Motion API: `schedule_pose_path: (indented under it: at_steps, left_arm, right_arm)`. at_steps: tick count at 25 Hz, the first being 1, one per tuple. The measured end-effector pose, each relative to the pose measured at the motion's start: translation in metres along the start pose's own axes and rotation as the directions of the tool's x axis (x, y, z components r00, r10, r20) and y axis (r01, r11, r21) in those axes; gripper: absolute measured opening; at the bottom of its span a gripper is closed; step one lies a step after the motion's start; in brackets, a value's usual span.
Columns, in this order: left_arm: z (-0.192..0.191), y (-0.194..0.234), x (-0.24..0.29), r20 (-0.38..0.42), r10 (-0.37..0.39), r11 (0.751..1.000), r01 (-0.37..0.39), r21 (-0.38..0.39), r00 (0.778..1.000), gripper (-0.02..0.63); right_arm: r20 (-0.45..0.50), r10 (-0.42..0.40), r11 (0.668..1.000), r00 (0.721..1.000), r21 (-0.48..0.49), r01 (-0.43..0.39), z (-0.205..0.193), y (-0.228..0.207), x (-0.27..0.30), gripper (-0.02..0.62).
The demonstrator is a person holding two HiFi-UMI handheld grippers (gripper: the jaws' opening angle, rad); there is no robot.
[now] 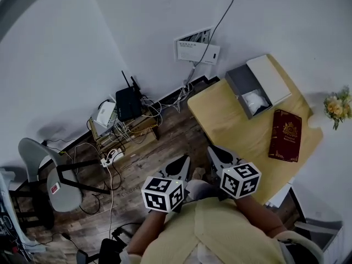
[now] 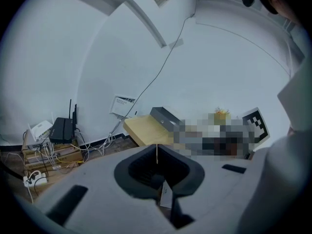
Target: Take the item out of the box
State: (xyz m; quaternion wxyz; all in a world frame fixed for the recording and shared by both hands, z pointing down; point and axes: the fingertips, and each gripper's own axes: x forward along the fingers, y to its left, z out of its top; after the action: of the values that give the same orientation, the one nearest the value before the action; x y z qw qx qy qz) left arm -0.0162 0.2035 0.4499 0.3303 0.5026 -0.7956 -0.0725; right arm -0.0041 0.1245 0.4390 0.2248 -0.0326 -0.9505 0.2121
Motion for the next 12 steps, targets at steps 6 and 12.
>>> schedule_pose_path:
  at_steps: [6, 12]
  left_arm:
    - [0.030, 0.002, 0.029, -0.021, -0.023, 0.999, 0.024, 0.036, 1.000, 0.023]
    - [0.046, 0.002, 0.064, -0.061, -0.063, 0.995, 0.067, 0.074, 0.996, 0.023]
  right_arm:
    - [0.032, -0.027, 0.999, 0.999, 0.029, 0.026, 0.027, -0.024, 0.014, 0.031]
    - [0.061, -0.076, 0.995, 0.995, 0.070, 0.071, 0.043, -0.057, 0.020, 0.031]
